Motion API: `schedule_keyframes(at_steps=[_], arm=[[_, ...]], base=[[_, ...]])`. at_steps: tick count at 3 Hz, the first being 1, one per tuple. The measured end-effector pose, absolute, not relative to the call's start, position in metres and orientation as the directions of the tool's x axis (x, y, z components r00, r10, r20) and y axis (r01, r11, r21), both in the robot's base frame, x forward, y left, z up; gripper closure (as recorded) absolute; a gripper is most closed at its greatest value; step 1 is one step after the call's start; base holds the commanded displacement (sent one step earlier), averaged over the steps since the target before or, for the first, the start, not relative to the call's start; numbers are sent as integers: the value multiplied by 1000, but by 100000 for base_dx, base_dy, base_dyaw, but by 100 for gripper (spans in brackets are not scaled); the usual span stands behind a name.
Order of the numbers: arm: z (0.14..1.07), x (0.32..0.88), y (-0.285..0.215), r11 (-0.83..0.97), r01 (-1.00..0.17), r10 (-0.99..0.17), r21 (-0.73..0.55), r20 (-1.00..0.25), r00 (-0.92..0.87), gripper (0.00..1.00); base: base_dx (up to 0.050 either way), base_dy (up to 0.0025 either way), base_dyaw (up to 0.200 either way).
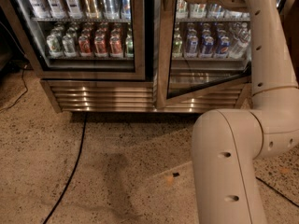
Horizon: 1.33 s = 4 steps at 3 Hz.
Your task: Open right fridge door
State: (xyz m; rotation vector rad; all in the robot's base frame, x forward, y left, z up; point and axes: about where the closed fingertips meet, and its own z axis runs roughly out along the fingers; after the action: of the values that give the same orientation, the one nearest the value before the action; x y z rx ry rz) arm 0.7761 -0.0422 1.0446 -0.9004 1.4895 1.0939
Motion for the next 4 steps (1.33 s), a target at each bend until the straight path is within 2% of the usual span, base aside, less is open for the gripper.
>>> schedule_keyframes(at_steps=[4], arm=[[1044,777,-42,305,-936,6,178,-983,-185,0]], base=[[0,0,0]])
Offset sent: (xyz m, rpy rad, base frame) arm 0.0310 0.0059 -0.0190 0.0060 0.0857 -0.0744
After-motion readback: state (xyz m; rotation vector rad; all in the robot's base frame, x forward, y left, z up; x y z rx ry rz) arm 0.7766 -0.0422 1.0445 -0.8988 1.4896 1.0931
